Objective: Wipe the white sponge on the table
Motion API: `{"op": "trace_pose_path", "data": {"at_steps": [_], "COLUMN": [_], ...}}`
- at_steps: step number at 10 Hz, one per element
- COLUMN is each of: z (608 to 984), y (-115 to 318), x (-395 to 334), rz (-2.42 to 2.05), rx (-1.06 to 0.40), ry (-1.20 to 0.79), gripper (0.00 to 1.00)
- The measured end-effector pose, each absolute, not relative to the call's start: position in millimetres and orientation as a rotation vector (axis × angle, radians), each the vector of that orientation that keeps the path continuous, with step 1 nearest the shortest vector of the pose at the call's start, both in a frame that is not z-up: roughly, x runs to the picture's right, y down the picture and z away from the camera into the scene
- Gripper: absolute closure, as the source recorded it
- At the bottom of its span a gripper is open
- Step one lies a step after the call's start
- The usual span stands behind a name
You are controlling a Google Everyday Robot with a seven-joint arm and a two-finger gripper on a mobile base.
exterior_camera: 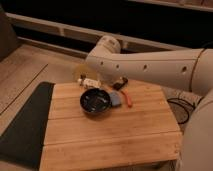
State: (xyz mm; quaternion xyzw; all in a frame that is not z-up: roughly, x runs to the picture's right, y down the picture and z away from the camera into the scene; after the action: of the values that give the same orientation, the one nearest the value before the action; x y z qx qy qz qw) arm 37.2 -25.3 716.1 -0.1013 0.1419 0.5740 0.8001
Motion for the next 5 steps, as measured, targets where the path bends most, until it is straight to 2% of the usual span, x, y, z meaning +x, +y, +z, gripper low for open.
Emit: {"op": "trace_pose_path", "data": {"at_steps": [5], "z": [746], "y": [-35], "x": [44], "rz": [1.056], "rx": [-0.325], "ry": [0.11], "gripper": [0.35]}}
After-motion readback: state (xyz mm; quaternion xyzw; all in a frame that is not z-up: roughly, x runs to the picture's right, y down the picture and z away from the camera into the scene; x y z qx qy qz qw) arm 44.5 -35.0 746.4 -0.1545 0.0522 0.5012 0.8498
